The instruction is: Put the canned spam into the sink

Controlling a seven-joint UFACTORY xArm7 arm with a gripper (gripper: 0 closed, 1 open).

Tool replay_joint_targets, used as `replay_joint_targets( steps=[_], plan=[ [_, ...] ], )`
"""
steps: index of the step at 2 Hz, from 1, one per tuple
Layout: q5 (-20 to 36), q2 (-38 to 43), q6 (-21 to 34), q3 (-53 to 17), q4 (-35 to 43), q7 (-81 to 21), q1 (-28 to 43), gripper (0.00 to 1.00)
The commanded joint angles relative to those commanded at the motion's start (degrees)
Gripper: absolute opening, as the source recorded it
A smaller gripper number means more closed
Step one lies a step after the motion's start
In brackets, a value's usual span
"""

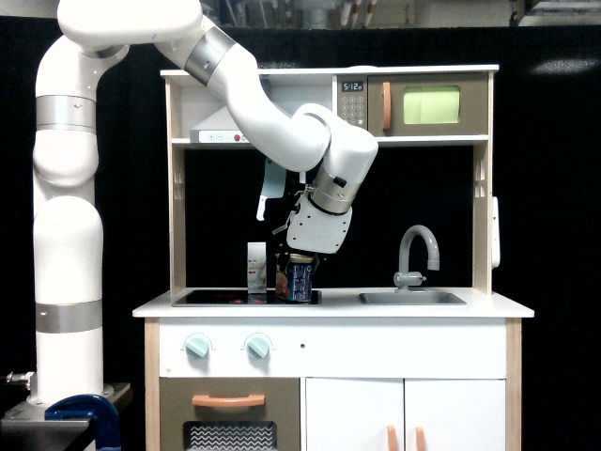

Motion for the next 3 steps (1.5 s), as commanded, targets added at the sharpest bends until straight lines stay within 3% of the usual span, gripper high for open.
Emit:
replay_joint_targets(
  steps=[1, 2, 3],
  plan=[
    [-1.1, 3.9, 4.9, -0.7, 6.9, -1.1, -3.3, 0.00],
    [1.9, 23.5, 12.5, 3.1, 33.5, 1.3, -9.3, 0.00],
    [1.8, 33.7, 14.6, 8.4, 48.3, 5.7, -13.1, 0.00]
  ],
)
